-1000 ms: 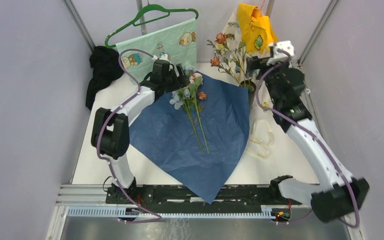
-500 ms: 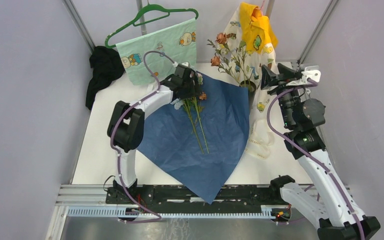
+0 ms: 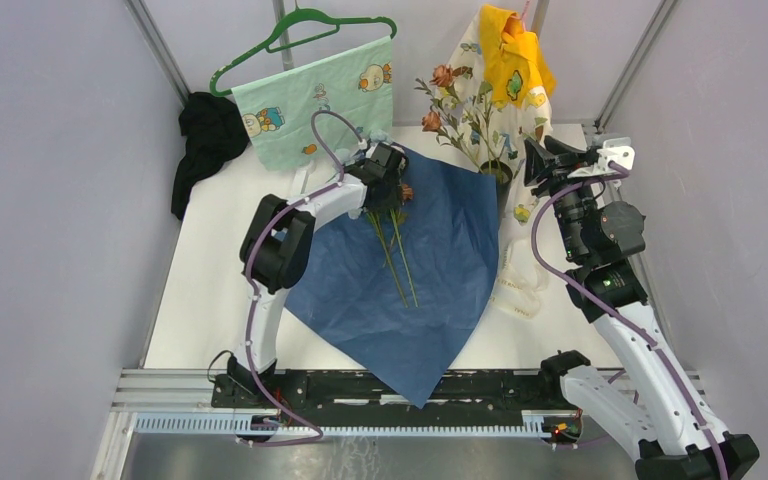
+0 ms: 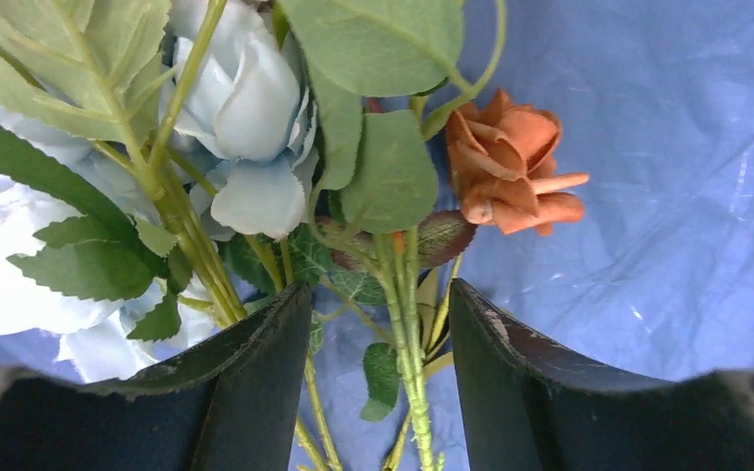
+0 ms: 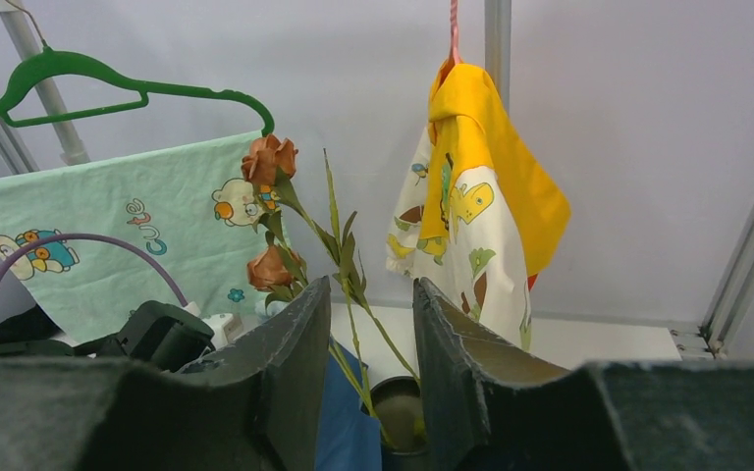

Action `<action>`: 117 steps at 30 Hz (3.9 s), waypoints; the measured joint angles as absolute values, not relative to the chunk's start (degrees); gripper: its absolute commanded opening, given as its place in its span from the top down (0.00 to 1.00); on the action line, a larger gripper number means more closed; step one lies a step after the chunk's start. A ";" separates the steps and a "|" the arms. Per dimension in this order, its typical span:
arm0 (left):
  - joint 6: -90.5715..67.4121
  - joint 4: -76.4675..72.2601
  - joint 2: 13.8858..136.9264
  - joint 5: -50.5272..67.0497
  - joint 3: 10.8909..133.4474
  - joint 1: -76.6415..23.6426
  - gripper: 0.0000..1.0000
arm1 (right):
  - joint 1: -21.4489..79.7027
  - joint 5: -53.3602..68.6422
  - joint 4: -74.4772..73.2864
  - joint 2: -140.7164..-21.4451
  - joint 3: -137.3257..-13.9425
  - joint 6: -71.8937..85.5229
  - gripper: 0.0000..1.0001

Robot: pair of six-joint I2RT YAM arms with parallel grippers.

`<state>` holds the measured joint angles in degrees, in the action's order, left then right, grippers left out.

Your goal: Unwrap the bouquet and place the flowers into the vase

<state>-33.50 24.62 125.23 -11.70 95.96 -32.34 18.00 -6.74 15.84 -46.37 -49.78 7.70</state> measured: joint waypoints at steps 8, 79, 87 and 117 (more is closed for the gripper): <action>-33.50 26.59 126.56 -14.94 99.04 -32.40 0.49 | 18.00 -6.76 15.86 -46.35 -49.74 7.68 0.68; -6.55 -43.00 109.32 10.09 106.50 -43.97 0.98 | 18.00 -14.28 24.97 -30.09 -35.27 8.29 0.87; -6.90 -49.84 113.14 12.58 111.07 -44.69 0.98 | 18.00 -14.26 25.65 -29.17 -35.00 8.29 0.87; -15.03 -53.56 119.81 11.79 99.13 -44.71 0.71 | 18.00 -14.68 26.09 -29.98 -34.74 8.16 0.82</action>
